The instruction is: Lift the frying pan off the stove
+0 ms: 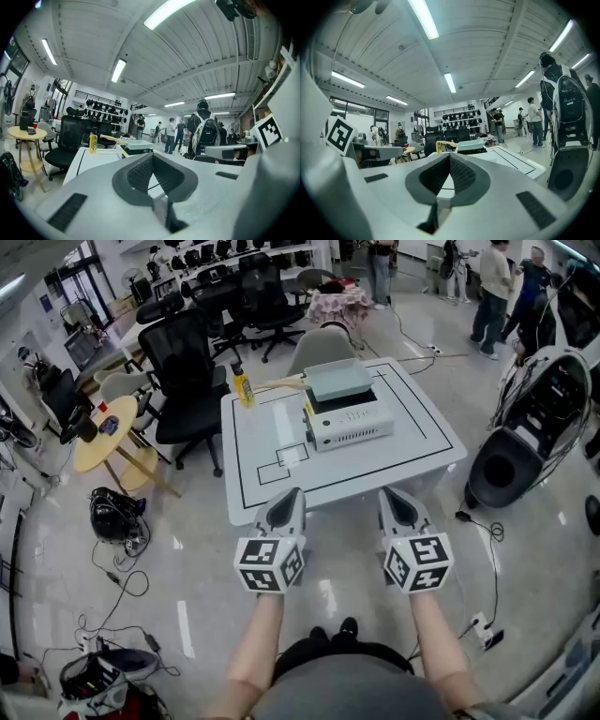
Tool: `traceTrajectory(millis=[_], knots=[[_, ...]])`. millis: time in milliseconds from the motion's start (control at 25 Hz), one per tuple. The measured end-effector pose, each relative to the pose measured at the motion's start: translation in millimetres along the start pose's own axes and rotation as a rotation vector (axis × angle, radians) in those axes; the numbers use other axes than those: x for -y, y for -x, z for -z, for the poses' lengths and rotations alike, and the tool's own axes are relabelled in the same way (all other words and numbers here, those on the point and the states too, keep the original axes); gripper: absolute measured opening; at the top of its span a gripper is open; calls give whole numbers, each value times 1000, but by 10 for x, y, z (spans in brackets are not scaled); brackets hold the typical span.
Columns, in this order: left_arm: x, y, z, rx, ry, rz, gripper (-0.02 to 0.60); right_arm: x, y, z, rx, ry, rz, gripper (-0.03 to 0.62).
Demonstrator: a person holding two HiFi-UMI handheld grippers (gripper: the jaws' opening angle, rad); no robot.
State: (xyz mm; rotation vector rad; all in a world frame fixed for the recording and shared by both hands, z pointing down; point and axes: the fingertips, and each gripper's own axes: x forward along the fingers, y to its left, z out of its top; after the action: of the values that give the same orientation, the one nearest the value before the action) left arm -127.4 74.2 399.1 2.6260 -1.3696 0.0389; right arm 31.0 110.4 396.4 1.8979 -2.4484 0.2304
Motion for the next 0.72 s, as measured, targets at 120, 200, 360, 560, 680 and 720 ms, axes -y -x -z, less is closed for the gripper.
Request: traceTrajectory(millis=[120, 200, 360, 560, 680, 720], knots=[[-2, -35, -8, 7, 8, -7, 6, 20, -12, -30, 18, 11, -11, 3], [-4, -45, -2, 9, 21, -13, 6, 38, -7, -25, 22, 6, -18, 3], [20, -39, 9, 16, 42, -19, 6, 136, 48, 5, 19, -20, -15, 3], [39, -31, -42, 27, 54, -31, 6, 221, 74, -39, 35, -52, -34, 5], [47, -22, -83, 32, 66, -36, 8, 242, 69, -87, 45, -92, -59, 26], [42, -20, -90, 35, 73, -38, 8, 243, 65, -99, 47, -105, -67, 32]])
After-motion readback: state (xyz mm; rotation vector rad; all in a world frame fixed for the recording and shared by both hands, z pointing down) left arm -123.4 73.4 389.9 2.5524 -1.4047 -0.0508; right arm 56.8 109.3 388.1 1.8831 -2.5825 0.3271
